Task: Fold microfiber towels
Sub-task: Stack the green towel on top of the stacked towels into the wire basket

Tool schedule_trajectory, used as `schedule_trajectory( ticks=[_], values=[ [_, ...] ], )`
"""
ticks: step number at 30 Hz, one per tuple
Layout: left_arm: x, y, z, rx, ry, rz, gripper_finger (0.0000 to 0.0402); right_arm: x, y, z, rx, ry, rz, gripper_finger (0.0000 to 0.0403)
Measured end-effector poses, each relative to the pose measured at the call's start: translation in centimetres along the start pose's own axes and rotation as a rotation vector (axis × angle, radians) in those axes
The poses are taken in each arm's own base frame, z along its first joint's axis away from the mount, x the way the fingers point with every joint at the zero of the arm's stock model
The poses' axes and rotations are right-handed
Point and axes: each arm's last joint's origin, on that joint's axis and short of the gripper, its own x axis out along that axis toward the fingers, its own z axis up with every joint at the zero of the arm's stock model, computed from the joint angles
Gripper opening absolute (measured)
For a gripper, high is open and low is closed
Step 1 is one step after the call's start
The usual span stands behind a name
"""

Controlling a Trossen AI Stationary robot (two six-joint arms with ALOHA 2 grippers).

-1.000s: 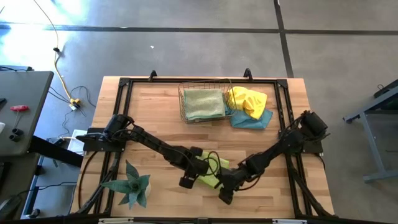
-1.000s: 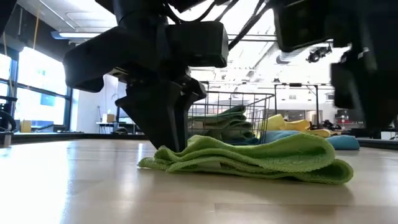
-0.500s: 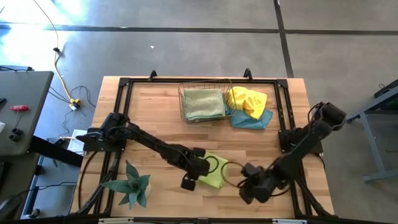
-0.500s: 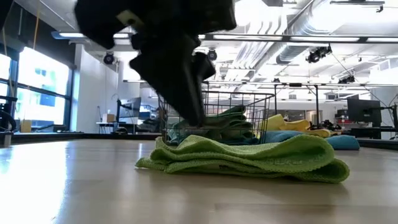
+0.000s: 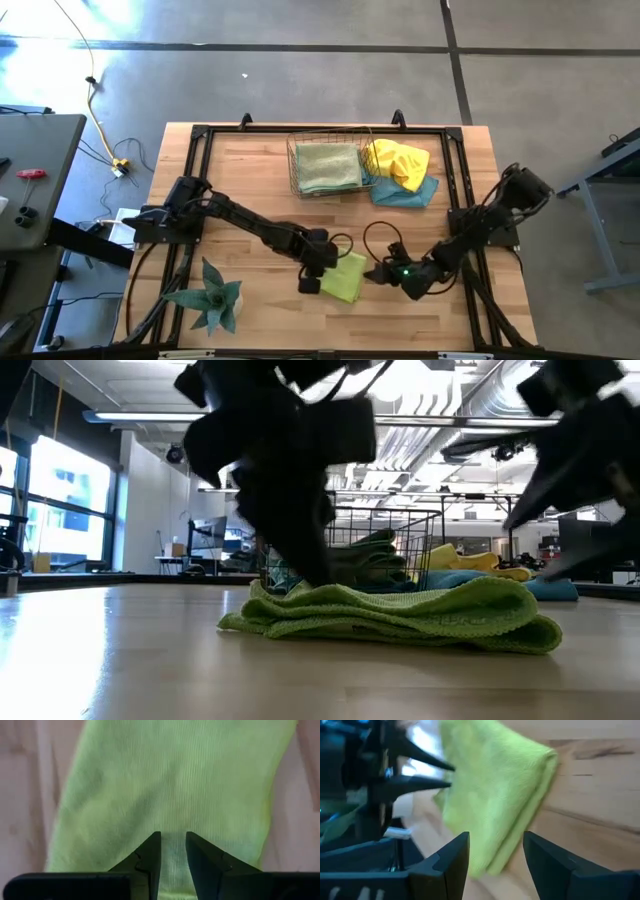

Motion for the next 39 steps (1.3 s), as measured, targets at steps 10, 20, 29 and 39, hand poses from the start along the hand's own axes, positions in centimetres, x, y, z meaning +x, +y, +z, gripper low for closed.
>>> schedule_trajectory(
  ticks=[10, 20, 29, 39],
  values=[
    [0.3, -0.3, -0.5, -0.032, -0.004, -0.008, 0.0081, 2.1, 0.5, 0.3, 0.066, 0.055, -0.088, 0.0225],
    [0.3, -0.3, -0.2, -0.051, -0.036, -0.006, 0.0081, 5.1, 1.0, -0.2, 0.142, -0.021, -0.135, 0.0249],
    [0.3, -0.3, 0.0, -0.055, -0.056, -0.01, 0.0081, 6.2, 1.2, -0.2, 0.15, -0.079, -0.128, 0.0232],
    [0.3, -0.4, 0.1, -0.058, -0.066, -0.012, 0.0081, 6.7, 0.4, 1.0, 0.125, -0.143, -0.208, 0.0104]
  ],
)
